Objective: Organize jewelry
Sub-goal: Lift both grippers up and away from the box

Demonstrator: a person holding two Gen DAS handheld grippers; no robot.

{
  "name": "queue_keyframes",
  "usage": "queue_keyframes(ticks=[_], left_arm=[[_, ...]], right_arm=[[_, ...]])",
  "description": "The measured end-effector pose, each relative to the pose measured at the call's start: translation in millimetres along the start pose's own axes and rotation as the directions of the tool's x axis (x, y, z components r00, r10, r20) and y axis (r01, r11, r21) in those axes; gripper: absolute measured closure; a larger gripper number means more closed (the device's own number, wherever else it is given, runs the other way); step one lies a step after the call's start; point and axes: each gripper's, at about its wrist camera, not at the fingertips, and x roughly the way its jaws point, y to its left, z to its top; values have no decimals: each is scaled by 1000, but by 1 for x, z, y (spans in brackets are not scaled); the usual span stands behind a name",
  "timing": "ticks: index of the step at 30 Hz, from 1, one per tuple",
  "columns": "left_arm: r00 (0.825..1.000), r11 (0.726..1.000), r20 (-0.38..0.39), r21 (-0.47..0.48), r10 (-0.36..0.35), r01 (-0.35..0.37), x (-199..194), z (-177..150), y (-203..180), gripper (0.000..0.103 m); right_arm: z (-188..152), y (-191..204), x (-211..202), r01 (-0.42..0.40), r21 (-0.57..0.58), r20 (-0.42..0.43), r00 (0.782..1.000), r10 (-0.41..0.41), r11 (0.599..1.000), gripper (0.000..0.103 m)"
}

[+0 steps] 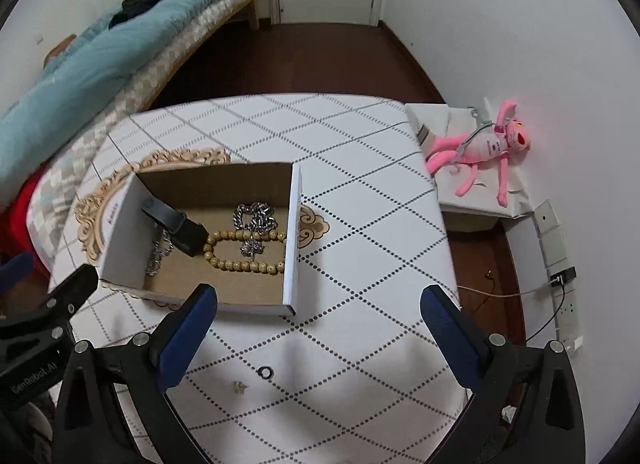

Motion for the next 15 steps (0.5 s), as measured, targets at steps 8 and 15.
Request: queue_keyframes(ticks=[8,15], left_arm=[[996,1000,85,-14,-17,18,-55,-6,2,0],[991,999,127,-9,-46,48,-93,-7,0,0]], right_arm=[[-13,-11,-60,28,14,102,994,-30,999,0],[-20,-14,-105,25,22,162,986,-28,999,0]])
